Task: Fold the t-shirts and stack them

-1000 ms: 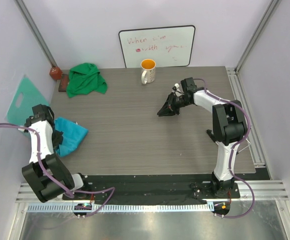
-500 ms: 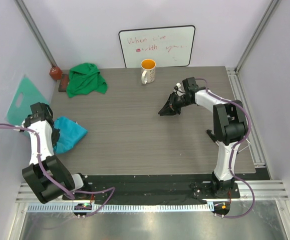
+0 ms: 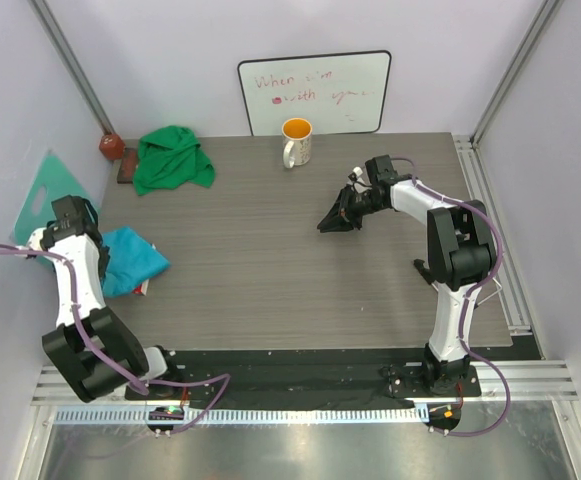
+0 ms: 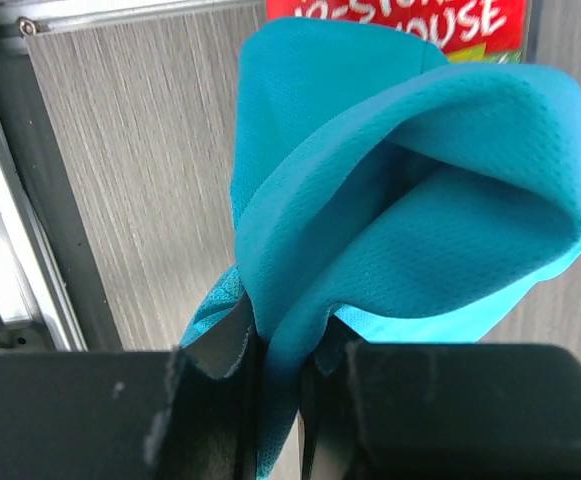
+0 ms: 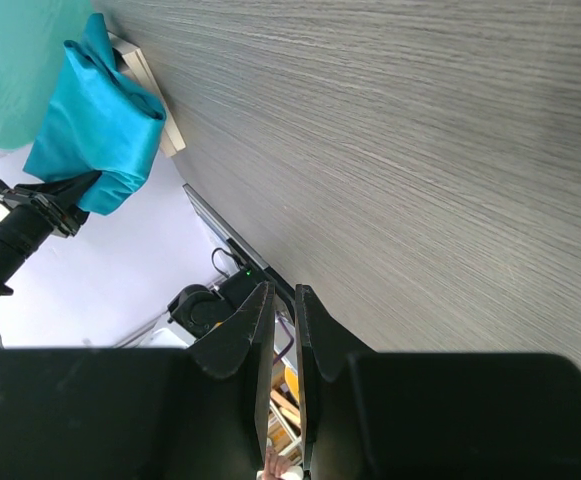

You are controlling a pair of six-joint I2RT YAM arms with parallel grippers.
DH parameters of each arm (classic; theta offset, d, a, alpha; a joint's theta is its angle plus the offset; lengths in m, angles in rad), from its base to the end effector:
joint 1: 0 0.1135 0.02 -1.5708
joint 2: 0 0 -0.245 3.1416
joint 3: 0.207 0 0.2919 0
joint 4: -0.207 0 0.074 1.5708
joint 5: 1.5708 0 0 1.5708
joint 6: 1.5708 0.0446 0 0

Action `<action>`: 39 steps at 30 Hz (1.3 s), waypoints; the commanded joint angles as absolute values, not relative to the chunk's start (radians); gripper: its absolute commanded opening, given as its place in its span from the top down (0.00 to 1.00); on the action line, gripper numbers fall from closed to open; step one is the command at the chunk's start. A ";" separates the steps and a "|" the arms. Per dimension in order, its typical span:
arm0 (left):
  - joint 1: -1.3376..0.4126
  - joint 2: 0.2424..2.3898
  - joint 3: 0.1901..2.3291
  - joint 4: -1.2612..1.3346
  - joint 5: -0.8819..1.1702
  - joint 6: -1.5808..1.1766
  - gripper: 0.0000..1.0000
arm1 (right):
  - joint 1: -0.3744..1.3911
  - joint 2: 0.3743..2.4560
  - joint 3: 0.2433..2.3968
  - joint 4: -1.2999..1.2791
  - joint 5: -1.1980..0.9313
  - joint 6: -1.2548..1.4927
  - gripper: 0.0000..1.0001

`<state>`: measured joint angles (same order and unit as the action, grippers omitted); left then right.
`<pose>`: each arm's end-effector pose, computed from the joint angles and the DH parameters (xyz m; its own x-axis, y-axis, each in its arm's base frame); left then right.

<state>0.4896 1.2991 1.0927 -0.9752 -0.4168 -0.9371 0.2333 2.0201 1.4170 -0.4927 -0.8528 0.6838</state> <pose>0.2472 0.1522 0.2435 -0.0277 -0.8497 -0.5265 -0.9929 0.0844 -0.0840 0.4232 0.1351 0.1297 -0.9785 0.1947 0.0686 0.1689 0.5643 0.8081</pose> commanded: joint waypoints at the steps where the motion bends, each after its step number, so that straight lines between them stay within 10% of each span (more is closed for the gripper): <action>1: 0.509 1.315 1.172 -0.934 -0.491 -0.994 1.00 | 0.232 1.976 1.414 -0.477 -0.879 0.689 0.81; 31: 0.555 1.333 1.134 -0.931 -0.462 -1.048 1.00 | 0.224 1.964 1.407 -0.480 -0.896 0.698 0.80; 39: 0.555 1.324 1.203 -1.014 -0.453 -0.896 0.68 | 0.222 1.994 1.430 -0.479 -0.902 0.709 0.81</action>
<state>0.5461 1.3399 1.1412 -0.9798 -0.4355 -0.9630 0.2264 2.0201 1.4113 -0.4934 -0.8753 0.6910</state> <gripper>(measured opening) 0.252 0.194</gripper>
